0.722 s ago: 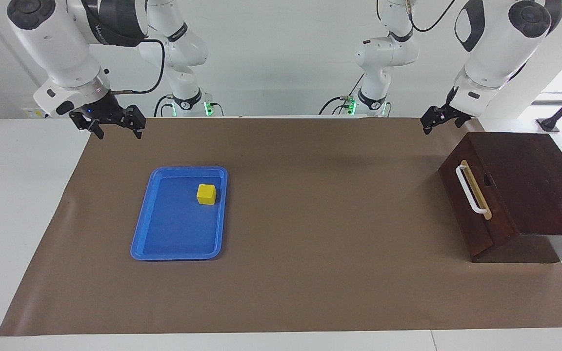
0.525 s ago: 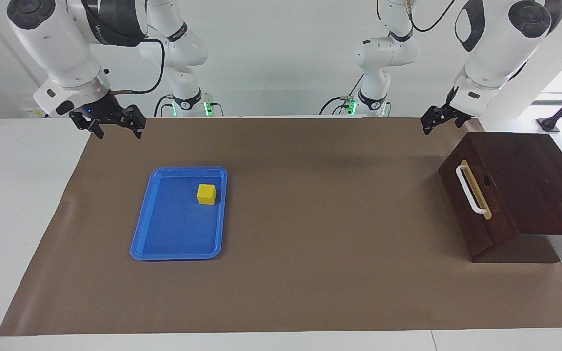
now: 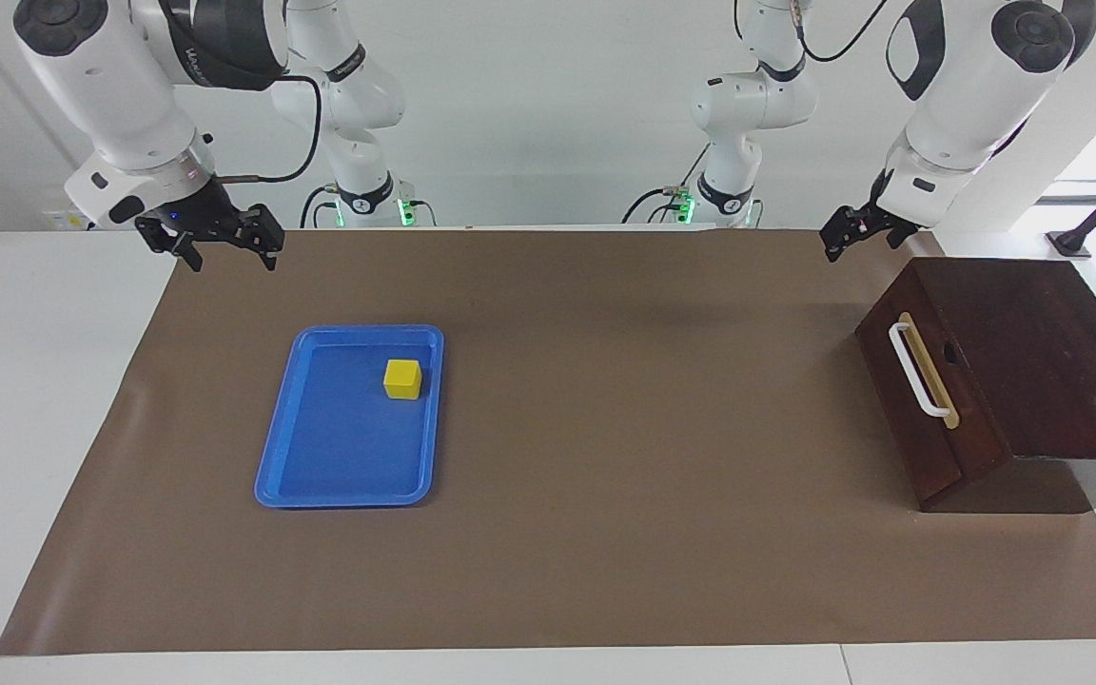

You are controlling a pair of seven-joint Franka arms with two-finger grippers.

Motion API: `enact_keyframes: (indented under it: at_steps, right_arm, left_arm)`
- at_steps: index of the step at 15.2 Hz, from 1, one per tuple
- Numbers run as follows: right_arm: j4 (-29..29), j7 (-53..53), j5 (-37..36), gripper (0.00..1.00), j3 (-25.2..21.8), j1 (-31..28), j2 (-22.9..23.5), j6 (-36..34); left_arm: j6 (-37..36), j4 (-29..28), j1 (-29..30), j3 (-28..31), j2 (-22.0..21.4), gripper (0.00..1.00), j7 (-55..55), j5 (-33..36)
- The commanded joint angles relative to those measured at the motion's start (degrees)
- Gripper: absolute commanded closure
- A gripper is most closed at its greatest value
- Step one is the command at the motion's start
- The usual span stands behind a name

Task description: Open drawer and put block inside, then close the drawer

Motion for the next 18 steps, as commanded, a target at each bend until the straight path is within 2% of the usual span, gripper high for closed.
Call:
enact_keyframes:
  at_steps: [1,5,7,10,14,16,18]
  right_arm:
    - [-1.5,1.9,1.0,0.00,0.6,-1.2,-0.6,0.0]
    - [-8.0,23.0,11.6,0.00,0.2,-2.3,-2.1,1.5]
    - [-11.8,37.4,17.8,0.00,0.1,-2.3,-1.5,4.7]
    - [-18.8,51.7,27.4,0.00,0.1,-2.6,-1.2,12.0]
    - [-21.4,63.8,39.8,0.00,0.1,-4.1,3.6,18.8]
    - [-25.1,64.4,43.8,0.00,0.1,-4.0,3.7,23.2]
    - [-26.0,64.5,46.5,0.00,0.1,-3.9,5.5,24.9]
  left_arm:
    - [0.7,-0.8,0.5,0.0,-1.3,0.00,0.2,-0.9]
    - [0.7,-0.8,0.5,0.0,-1.2,0.00,0.2,-0.9]
    - [0.7,-0.8,0.5,0.0,-1.3,0.00,0.2,-0.9]
    - [0.7,-0.8,0.5,0.0,-1.2,0.00,0.2,-0.9]
    - [0.7,-0.8,0.5,0.0,-1.2,0.00,0.2,-0.9]
    - [0.7,-0.8,0.5,0.0,-1.3,0.00,0.2,-0.9]
    - [0.7,-0.8,0.5,0.0,-1.3,0.00,0.2,-0.9]
